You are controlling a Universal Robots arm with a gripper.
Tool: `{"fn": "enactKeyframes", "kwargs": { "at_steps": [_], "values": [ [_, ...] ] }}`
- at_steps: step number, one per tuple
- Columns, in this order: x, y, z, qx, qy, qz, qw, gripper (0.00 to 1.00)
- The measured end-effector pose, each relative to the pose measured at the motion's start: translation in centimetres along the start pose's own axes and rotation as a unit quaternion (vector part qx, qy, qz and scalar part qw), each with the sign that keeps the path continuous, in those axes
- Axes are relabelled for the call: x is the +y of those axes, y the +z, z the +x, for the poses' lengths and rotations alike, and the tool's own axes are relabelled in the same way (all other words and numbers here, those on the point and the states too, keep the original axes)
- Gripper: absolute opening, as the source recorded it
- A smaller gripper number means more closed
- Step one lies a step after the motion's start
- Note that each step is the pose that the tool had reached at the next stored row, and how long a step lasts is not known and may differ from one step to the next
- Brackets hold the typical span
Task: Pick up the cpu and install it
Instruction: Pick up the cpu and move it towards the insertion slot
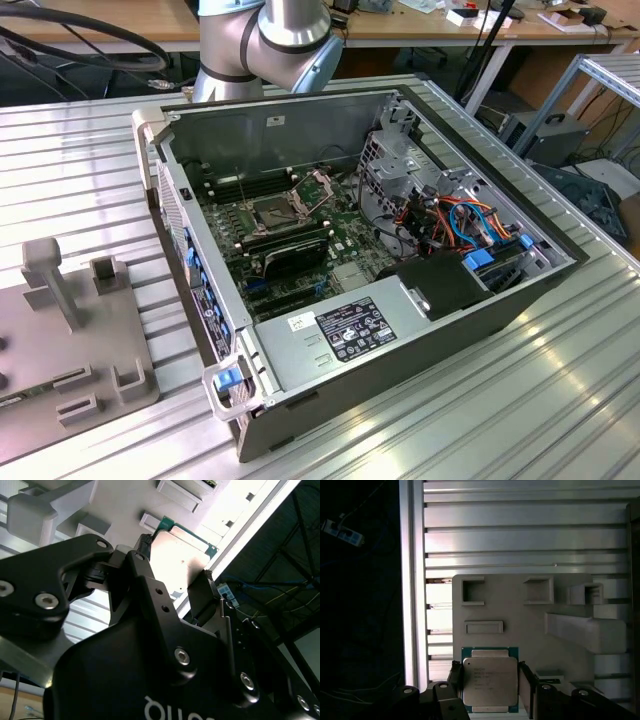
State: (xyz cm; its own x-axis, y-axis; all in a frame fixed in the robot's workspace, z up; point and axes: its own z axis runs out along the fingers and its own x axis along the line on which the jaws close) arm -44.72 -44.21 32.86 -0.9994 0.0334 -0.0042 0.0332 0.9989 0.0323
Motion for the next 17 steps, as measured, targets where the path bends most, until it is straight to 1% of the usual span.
{"fn": "enactKeyframes", "kwargs": {
  "at_steps": [6, 11, 12, 14, 15, 17],
  "values": [
    [0.02, -0.64, 0.00, 0.0000, 0.000, 0.0000, 1.00000, 0.55],
    [0.05, -1.47, -0.01, 0.0000, 0.000, -0.0001, 1.00000, 0.55],
    [0.06, -1.77, -0.01, -0.0001, 0.000, 0.0000, 1.00000, 0.55],
    [0.12, -3.75, -0.02, 0.0000, 0.000, -0.0001, 1.00000, 0.55],
    [0.14, -4.21, -0.02, -0.0001, 0.000, -0.0001, 1.00000, 0.55],
    [0.14, -4.23, -0.02, -0.0001, 0.000, -0.0001, 1.00000, 0.55]
  ]
}}
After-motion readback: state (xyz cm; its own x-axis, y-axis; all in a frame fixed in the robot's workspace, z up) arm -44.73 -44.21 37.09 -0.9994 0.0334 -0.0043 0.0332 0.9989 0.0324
